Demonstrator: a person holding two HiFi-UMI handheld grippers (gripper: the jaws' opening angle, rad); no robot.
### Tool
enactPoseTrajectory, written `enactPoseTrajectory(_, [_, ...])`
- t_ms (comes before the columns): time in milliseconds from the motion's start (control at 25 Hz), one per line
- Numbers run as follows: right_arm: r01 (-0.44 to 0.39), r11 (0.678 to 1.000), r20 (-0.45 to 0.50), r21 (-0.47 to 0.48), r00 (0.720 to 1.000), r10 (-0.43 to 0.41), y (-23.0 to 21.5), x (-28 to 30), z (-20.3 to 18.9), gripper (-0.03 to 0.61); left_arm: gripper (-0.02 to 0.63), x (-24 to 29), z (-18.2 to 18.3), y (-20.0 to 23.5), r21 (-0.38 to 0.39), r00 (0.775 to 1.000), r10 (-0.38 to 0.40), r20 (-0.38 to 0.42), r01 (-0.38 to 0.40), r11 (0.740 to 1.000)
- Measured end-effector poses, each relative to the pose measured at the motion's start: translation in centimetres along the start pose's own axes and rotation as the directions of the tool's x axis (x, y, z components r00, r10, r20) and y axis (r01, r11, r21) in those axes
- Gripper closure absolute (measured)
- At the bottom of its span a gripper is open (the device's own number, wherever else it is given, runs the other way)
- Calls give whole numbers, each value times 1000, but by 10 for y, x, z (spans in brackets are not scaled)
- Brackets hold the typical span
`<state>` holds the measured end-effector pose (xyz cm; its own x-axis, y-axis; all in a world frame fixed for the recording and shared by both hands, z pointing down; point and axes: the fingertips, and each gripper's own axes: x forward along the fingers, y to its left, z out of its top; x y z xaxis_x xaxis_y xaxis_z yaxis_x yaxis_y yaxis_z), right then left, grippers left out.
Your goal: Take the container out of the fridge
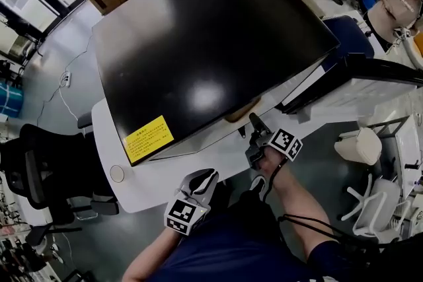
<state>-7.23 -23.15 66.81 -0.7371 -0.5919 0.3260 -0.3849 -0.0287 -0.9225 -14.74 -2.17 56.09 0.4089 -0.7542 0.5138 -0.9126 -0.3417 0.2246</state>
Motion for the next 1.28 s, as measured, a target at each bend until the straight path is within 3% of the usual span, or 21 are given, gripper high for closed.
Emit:
enactPoseTrajectory(280, [-71,985,30,158,997,67,-1,18,10,456,608,-2,-11,5,-66,1000,26,-12,-26,997])
enactPoseTrajectory(560, [-35,989,3,146,999,35,-9,26,4,460,609,-4,-14,14,-105,998,53,-14,-55,993])
enactPoseTrajectory(1000, [-73,982,11,176,997,72,-5,19,2,519,609,0,-14,11,-130,998,65,-17,-67,989])
enactPoseTrajectory(1280, [-58,982,15,181,998,56,-8,0,-1,522,609,7,-13,0,-145,999,49,-16,-51,988])
